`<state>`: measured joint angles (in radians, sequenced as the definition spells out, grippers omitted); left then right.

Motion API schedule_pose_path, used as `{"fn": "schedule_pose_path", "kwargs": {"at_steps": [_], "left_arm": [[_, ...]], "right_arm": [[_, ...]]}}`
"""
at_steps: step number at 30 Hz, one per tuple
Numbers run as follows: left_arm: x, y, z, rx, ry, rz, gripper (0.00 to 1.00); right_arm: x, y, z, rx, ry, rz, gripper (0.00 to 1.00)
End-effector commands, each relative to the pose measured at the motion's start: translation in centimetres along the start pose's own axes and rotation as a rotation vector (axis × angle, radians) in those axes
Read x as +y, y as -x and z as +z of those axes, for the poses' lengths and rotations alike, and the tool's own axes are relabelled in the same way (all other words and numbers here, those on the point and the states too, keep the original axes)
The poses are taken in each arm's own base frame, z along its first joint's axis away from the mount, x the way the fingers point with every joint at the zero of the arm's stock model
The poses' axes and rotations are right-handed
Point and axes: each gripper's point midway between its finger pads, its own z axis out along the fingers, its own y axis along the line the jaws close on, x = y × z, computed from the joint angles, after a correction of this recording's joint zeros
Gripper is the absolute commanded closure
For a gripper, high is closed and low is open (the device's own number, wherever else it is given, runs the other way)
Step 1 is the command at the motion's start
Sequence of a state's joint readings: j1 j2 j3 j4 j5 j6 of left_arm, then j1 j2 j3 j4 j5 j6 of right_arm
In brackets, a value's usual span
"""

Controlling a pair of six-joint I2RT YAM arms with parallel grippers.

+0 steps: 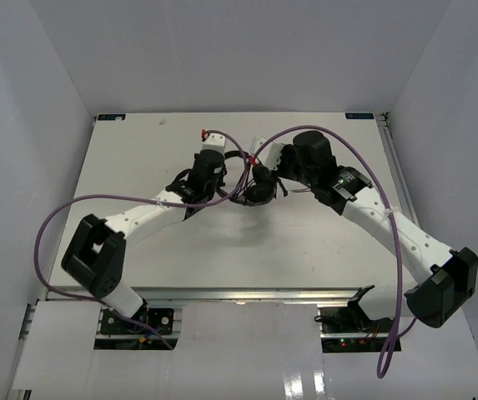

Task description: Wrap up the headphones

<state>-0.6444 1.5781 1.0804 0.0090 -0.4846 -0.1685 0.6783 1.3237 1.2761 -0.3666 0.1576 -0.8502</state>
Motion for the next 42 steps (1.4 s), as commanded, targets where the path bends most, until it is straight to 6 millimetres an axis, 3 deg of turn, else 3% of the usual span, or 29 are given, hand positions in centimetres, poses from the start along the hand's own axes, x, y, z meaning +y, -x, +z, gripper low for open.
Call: {"fn": "schedule_pose_path", "kwargs": {"at_steps": [1,6,13,19,21,23,28,31,33,35,42], "left_arm": [[-2.8,7.7,-6.2,-0.23,-0.315,0.01,1.0],[-5.8,8.8,-11.1,-0.301,-0.595,0.075,1.0],[-9.0,10.1,-17.1,-0.345,-0.911,0.041,1.0],[-8.7,13.5,-18.1,-0.413,-0.902,-0.123,1.0],[-8.6,14.2,-18.0,-0.418,-0.893,-0.184,1.0],[-8.5,15.4,-18.2,-0.464,-0.894,-0.251,1.0],[-8.2,14.9,-16.1,-0.458,-0.847,-0.424,1.0],[-7.7,13.4,-14.1,-0.441,-0.783,-0.531,1.0],[-7.1,12.6,-12.7,-0.419,-0.725,-0.614,1.0],[-6.9,10.9,-10.9,-0.373,-0.67,-0.671,1.0],[-4.5,3.4,-3.3,-0.198,-0.327,-0.918,1.0]], "right_arm": [[-5.0,0.1,-0.7,0.019,-0.181,-0.088,0.91],[-4.4,-0.8,1.3,-0.07,-0.078,0.078,0.86],[-1.5,-1.5,2.6,-0.299,0.217,0.354,0.82],[5.4,1.6,0.4,-0.557,0.636,0.613,0.79],[7.6,1.6,-0.2,-0.585,0.731,0.697,0.79],[8.6,2.5,-1.3,-0.656,0.821,0.766,0.77],[9.7,2.8,-2.0,-0.698,0.902,0.856,0.72],[10.7,1.9,-1.2,-0.662,0.906,0.912,0.72],[11.5,1.2,-0.5,-0.645,0.901,0.962,0.83],[12.7,0.2,0.3,-0.602,0.908,1.035,0.92],[16.2,-3.0,4.1,-0.457,0.946,1.314,0.92]]}}
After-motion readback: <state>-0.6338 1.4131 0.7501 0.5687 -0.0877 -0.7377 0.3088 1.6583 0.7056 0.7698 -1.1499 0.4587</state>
